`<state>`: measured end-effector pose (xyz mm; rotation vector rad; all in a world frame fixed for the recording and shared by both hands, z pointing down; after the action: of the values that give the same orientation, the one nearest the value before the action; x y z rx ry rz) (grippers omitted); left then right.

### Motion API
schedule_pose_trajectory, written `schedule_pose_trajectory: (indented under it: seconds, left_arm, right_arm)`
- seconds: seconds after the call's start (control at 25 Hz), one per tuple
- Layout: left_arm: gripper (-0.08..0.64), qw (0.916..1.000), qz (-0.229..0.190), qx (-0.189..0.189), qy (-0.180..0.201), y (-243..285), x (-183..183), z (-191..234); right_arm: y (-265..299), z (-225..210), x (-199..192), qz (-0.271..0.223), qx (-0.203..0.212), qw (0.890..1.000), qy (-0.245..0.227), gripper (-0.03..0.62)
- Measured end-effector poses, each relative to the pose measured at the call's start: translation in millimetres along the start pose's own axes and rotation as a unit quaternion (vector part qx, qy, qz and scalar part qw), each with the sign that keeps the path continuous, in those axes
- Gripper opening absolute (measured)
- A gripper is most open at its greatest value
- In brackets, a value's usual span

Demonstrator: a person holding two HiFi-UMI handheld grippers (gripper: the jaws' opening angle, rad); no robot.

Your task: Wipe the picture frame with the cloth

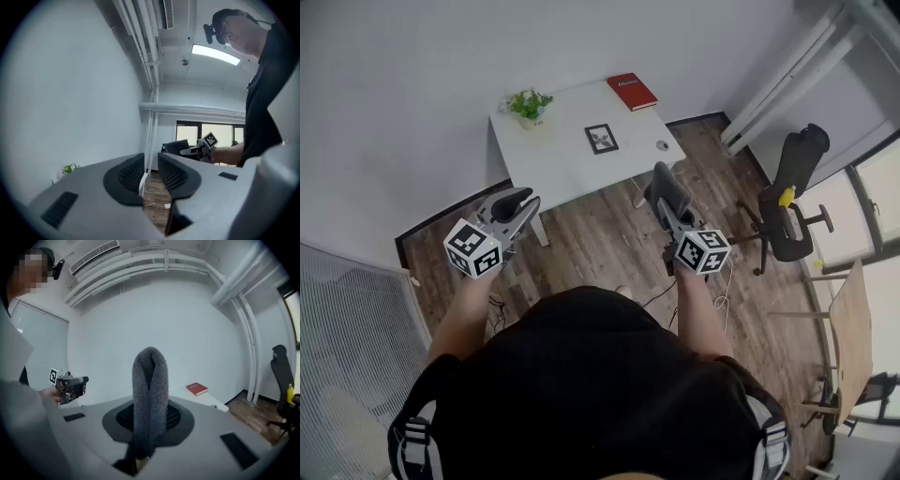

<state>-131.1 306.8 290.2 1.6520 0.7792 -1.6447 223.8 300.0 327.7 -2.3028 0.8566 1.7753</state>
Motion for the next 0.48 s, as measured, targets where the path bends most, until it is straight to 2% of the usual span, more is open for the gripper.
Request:
schedule_pose_trajectory:
  seconds: [0.2, 0.32, 0.48]
  left_arm:
    - [0.083, 0.9999, -0.003, 0.01, 0.003, -1.1, 5.6, 4.7]
    - [0.069, 0.9997, 0.011, 0.021, 0.005, 0.4, -0.1, 8.3]
    - [0.056, 0.9988, 0.033, 0.032, -0.013, 1.1, -16.6, 17.9]
  right_arm:
    - [-16.3, 0.5, 6.5, -0.002, -0.017, 1.0, -0.009, 0.043]
    - [-23.1, -6.6, 7.4, -0.003, -0.036, 0.999, -0.01, 0.043]
    - [-20.8, -12.7, 6.7, -0.006, -0.047, 0.999, -0.008, 0.043]
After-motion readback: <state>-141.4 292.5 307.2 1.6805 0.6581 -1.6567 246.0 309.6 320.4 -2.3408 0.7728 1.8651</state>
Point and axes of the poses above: the fingertips, and each gripper's own axes: y forward along the fingers, z to its left, x out of its top, the point moved 5 cm from there along -y, backward along the fingers, and after that the axes turned 5 degrees about y, right-handed, at the moved point
